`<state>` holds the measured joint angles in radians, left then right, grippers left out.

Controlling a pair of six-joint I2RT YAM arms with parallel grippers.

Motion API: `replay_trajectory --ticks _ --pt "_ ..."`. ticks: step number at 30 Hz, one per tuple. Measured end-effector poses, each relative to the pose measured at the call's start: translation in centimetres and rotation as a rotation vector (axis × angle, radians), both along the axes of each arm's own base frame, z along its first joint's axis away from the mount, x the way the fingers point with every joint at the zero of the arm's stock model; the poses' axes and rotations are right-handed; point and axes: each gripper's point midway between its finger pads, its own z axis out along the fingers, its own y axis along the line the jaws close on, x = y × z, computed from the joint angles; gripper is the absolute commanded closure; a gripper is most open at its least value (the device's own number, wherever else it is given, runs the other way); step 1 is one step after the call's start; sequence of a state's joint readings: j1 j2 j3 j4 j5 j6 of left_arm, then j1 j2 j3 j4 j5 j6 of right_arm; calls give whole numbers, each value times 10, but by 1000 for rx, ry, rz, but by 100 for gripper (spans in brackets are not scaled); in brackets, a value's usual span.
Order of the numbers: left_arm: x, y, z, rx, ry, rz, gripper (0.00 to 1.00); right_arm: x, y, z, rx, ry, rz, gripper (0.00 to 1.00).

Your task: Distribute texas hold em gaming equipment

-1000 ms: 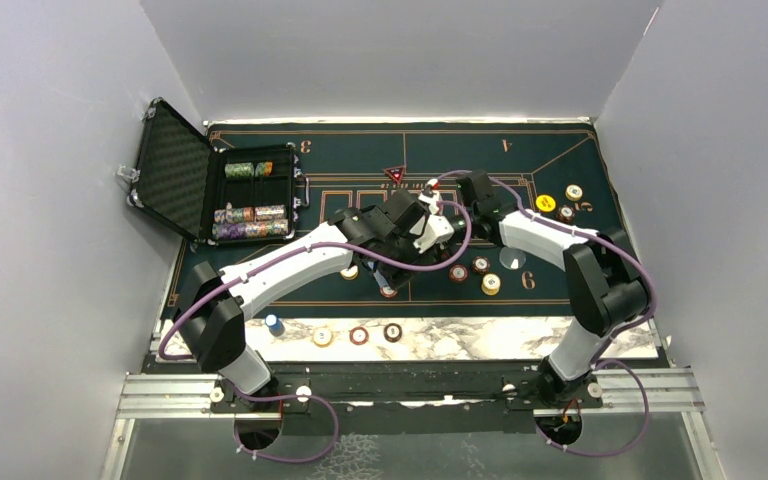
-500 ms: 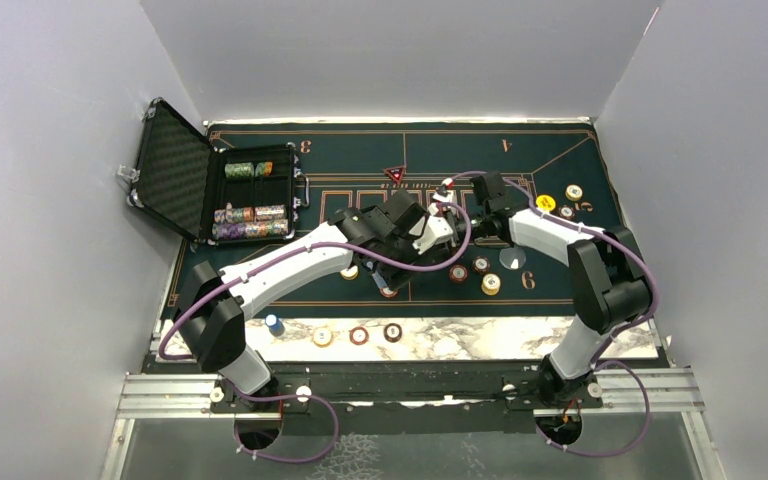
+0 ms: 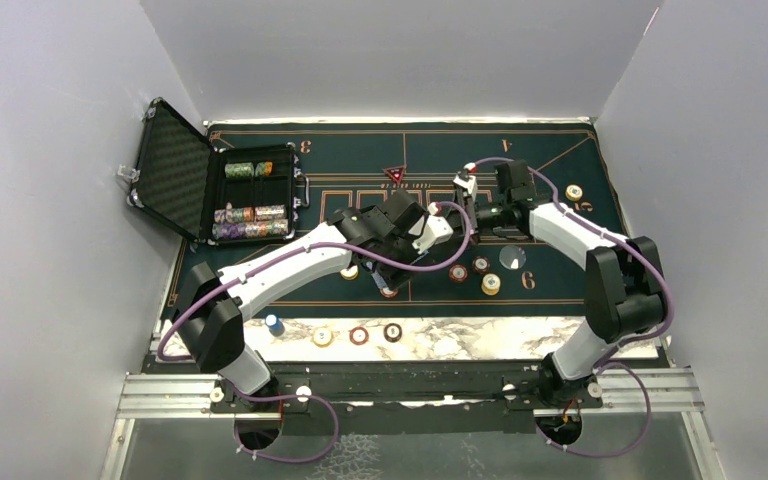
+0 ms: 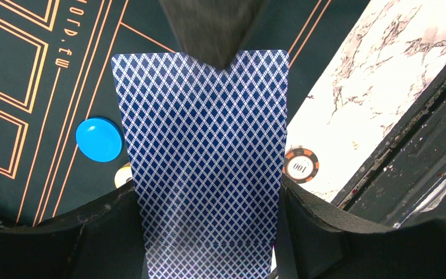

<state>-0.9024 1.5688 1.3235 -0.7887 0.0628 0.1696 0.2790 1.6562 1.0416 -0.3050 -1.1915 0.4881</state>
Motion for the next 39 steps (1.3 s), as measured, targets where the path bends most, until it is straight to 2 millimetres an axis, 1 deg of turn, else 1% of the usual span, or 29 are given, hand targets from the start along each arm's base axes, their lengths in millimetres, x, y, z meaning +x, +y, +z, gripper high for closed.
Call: replay_trajectory --ticks 1,4,6,12,18,27,29,32,39 --pt "0 0 0 0 0 0 100 0 -2 4 11 -5 -1 48" --pt "0 0 0 0 0 0 100 0 -4 8 41 7 0 49" --pt "0 0 0 0 -1 -1 100 -4 -3 7 50 29 9 51" --pt "0 0 1 -3 -3 0 100 -13 1 7 69 48 36 61" --pt "0 0 4 -9 -8 0 100 -16 4 7 87 56 52 70" --pt "0 0 4 -9 -8 0 100 -19 7 4 97 74 59 80" --pt "0 0 4 -9 -8 0 100 -19 8 5 99 74 59 86" --pt "0 0 4 -9 -8 0 100 -19 8 5 101 74 60 98" --pt "1 1 4 -3 -15 7 100 -19 7 7 102 80 56 99"
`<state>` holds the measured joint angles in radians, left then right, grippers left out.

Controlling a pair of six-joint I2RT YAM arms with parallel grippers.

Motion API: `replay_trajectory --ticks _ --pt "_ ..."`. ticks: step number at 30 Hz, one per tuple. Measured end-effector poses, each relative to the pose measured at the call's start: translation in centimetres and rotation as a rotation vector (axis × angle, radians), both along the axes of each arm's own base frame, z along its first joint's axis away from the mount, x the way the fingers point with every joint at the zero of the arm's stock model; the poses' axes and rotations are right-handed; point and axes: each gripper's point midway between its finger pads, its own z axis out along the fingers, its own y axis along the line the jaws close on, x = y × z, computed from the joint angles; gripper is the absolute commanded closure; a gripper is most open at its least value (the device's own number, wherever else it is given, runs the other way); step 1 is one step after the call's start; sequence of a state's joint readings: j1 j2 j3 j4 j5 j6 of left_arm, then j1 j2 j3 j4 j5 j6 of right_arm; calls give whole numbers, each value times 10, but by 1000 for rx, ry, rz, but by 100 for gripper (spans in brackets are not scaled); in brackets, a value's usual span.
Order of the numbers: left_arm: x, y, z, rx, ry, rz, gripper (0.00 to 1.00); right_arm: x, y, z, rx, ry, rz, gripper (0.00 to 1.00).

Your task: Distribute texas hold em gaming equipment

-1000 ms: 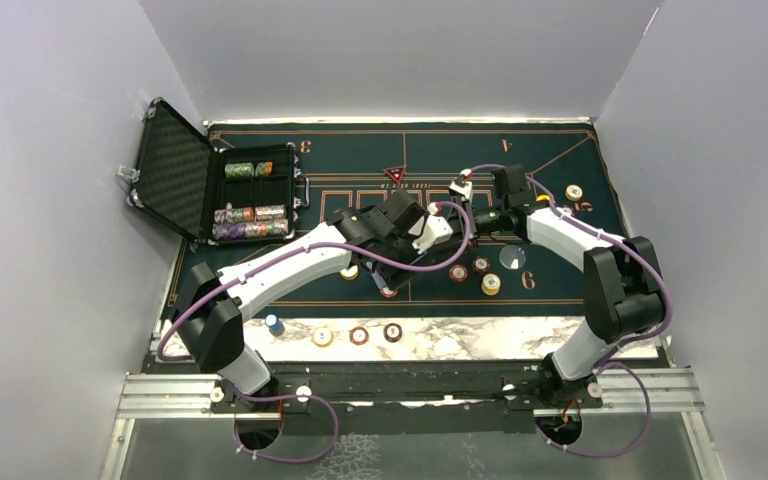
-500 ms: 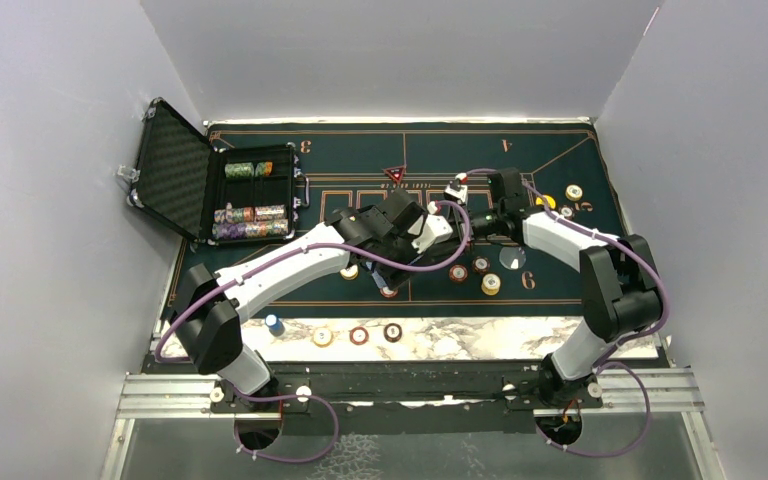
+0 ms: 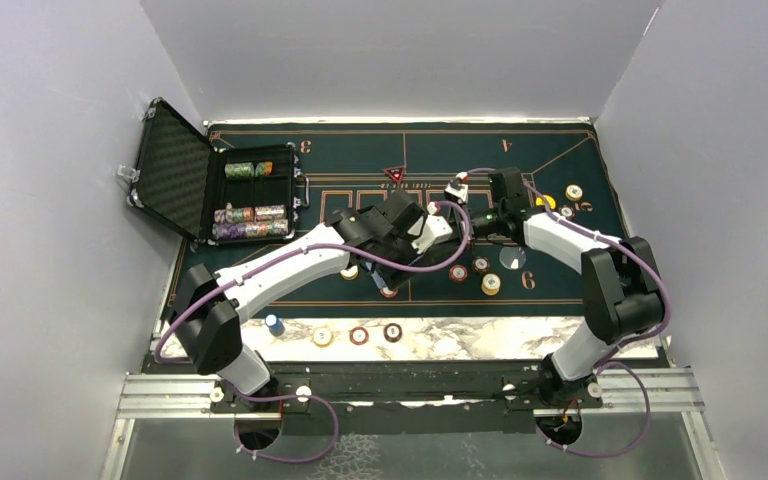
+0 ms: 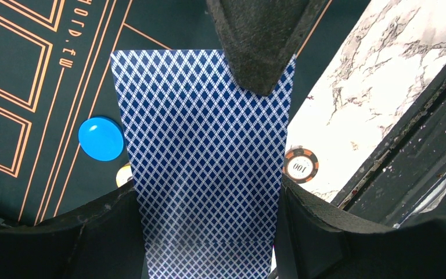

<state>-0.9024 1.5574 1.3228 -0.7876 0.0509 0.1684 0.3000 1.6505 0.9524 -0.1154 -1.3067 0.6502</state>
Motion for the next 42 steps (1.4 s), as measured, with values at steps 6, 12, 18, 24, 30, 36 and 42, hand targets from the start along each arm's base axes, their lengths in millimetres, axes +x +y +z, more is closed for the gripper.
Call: replay_trajectory --ticks 6,12,18,24,30,36,42 --pt "-1 8 -3 6 -6 24 100 1 -7 13 10 -52 -15 99" --pt "0 14 0 2 -18 41 100 3 -15 16 9 -76 -35 99" --pt "1 24 -1 7 -25 73 100 20 -32 28 10 -132 -89 99" --pt "3 37 1 9 -34 123 100 37 -38 47 16 -222 -116 99" --pt "5 50 -1 33 -23 176 100 56 -48 52 -9 -260 -178 99" --pt "6 61 2 55 -11 240 100 100 -48 39 -79 -321 -201 99" --pt "13 61 31 27 -26 297 100 123 14 -26 -98 -254 8 99"
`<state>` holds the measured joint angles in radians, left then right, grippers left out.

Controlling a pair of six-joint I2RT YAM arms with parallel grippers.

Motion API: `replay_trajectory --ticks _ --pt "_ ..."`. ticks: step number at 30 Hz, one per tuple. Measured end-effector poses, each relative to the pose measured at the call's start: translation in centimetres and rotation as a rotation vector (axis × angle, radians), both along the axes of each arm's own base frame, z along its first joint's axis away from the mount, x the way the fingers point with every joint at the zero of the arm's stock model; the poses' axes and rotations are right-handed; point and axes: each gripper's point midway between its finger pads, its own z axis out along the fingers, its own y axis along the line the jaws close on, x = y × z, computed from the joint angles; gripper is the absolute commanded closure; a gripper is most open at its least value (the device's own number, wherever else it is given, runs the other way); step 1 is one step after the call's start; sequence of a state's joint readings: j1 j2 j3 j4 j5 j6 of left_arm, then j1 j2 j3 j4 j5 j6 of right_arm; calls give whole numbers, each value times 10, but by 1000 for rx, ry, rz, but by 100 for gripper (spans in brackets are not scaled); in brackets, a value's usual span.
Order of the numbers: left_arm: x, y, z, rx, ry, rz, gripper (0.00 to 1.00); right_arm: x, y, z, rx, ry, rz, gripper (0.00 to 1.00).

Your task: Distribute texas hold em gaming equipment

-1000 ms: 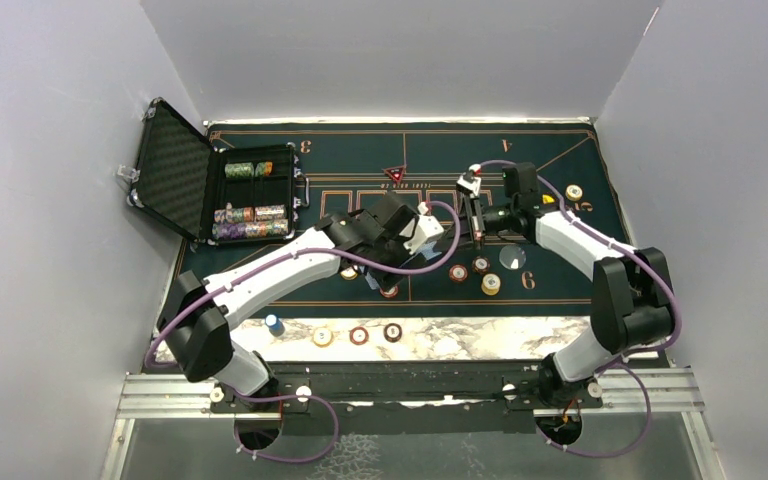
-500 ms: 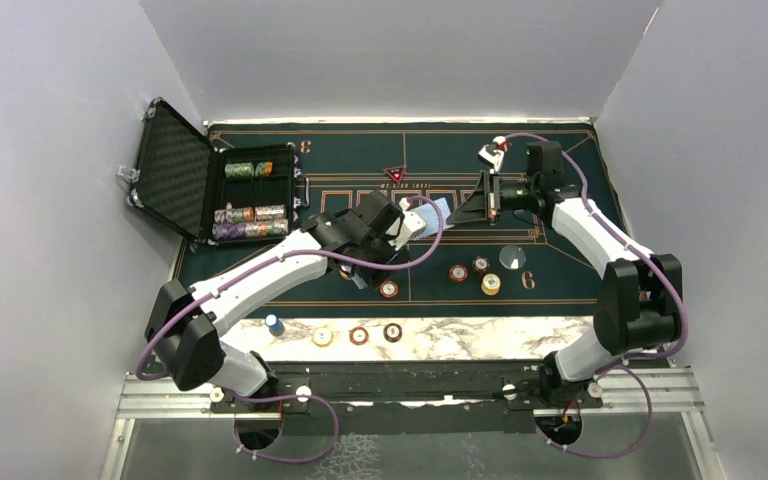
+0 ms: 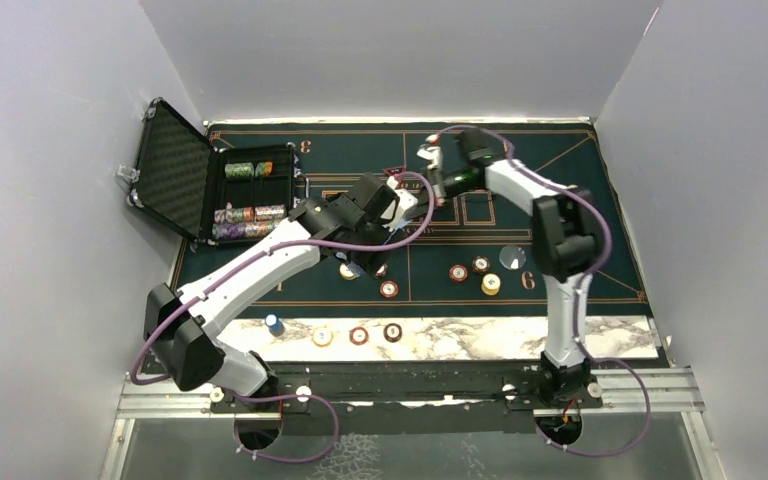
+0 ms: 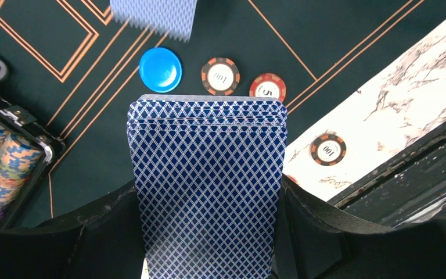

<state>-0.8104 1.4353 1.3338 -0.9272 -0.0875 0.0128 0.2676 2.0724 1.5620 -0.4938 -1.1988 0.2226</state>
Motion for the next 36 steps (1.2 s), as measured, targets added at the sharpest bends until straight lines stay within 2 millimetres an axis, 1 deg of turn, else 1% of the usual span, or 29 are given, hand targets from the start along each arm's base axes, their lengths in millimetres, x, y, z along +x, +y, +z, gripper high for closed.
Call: replay_trajectory --ticks 2,4,8,10,12,14,16,20,21,22,23,24,26,31,32,34,36 --pt "3 -1 9 -13 -11 19 100 -7 35 -19 -1 28 100 99" --pt "4 0 14 -18 -15 31 100 -19 72 -31 6 43 197 99" --pt "1 6 18 -6 -6 57 100 -45 130 -43 22 46 338 99" --pt "-1 9 18 -2 -2 70 100 -58 151 -43 25 50 380 99" --pt "-2 12 18 5 4 80 100 -65 167 -42 26 57 401 99" --pt "-3 14 18 8 9 87 100 -65 181 -42 30 52 413 99" --pt "-5 15 19 10 12 93 100 -60 193 -46 21 40 408 99" --pt "-6 17 21 5 9 100 100 -53 208 -65 -24 45 381 99" --pt "-6 17 21 4 7 101 100 -52 210 -70 -37 51 375 99" --pt "-6 17 22 4 6 101 100 -51 212 -70 -47 51 369 99" --pt "-6 17 22 3 5 101 100 -53 213 -78 -58 66 371 99" --pt "-6 18 23 2 4 102 100 -52 212 -82 -70 73 366 98" --pt "-6 18 24 0 1 102 100 -53 210 -87 -99 90 354 88" --pt "-6 18 24 0 -1 102 100 -48 209 -94 -160 96 310 50" --pt "-6 18 24 1 -1 101 100 -47 208 -95 -174 101 297 46" --pt "-6 18 24 1 -2 99 100 -39 205 -93 -196 99 266 42" --pt "-6 19 24 3 -3 97 100 -33 199 -86 -219 104 231 37"
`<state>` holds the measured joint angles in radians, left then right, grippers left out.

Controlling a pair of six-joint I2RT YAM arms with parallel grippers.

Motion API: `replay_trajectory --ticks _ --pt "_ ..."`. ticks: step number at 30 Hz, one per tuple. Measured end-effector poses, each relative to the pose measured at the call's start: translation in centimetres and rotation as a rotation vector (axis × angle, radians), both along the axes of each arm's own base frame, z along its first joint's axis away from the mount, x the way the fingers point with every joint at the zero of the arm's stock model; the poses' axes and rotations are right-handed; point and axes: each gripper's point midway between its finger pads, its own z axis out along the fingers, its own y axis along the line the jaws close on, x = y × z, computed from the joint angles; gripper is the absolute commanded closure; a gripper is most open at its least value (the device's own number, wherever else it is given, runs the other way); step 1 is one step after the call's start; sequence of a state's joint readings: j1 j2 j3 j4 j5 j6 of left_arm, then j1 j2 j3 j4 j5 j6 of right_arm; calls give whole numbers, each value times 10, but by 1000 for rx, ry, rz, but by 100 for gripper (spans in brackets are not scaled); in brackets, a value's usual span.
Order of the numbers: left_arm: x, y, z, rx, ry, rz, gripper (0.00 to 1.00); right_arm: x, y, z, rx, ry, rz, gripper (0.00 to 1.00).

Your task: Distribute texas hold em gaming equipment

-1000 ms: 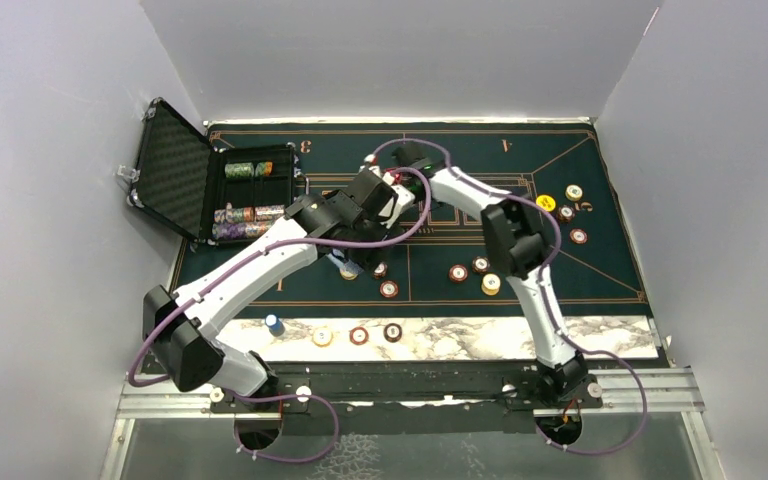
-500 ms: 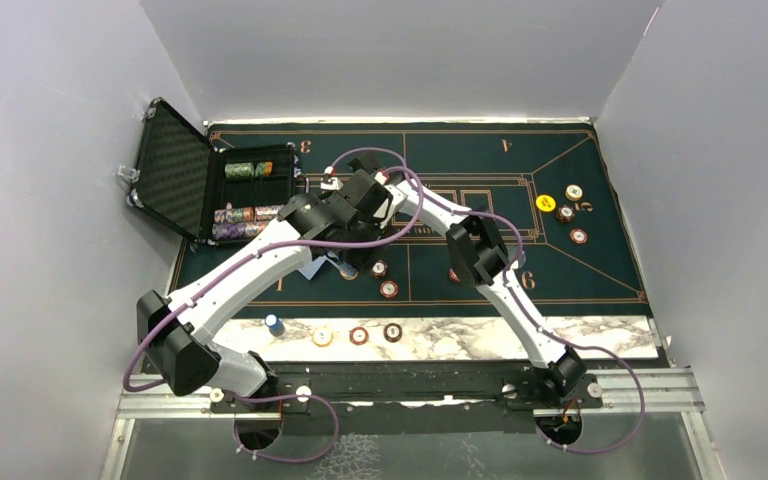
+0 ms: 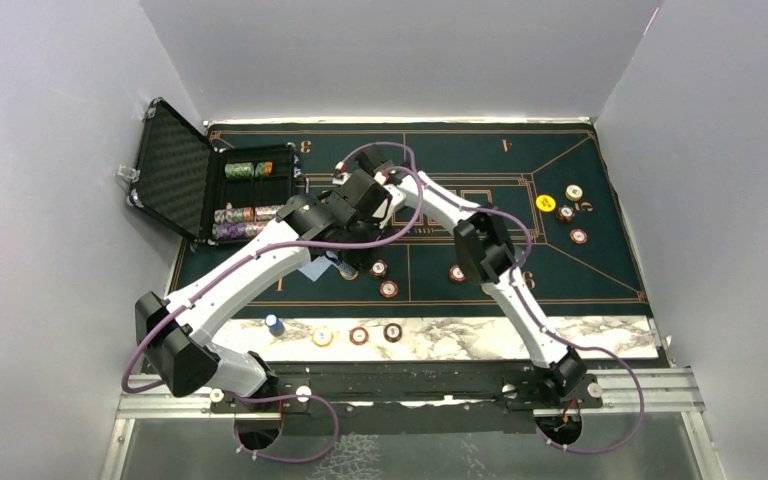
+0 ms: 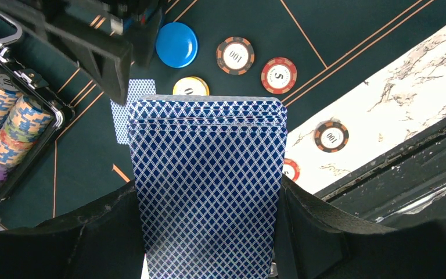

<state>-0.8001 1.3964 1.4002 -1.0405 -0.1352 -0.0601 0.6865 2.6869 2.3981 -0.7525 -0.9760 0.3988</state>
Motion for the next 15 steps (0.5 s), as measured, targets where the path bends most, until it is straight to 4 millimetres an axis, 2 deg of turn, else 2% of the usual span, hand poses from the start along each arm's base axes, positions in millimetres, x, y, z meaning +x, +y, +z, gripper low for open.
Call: replay_trajectory --ticks 2,5,7,9,11,13,15 --pt "0 0 0 2 -1 -3 100 7 -18 17 -22 -4 -47 33" --pt "0 0 0 6 -3 -11 100 29 -68 59 -31 -37 -156 27" --pt "1 0 0 10 -5 -18 100 43 -118 91 -11 -75 -255 25" --pt "1 0 -1 15 -4 -26 100 48 -171 118 23 -111 -361 23" --pt "2 -1 -4 23 -2 -38 100 47 -209 136 65 -132 -441 22" --pt "3 -3 -6 27 4 -55 100 32 -213 144 121 -125 -434 20" --pt "3 -4 -7 29 2 -72 100 5 -192 140 170 -80 -364 18"
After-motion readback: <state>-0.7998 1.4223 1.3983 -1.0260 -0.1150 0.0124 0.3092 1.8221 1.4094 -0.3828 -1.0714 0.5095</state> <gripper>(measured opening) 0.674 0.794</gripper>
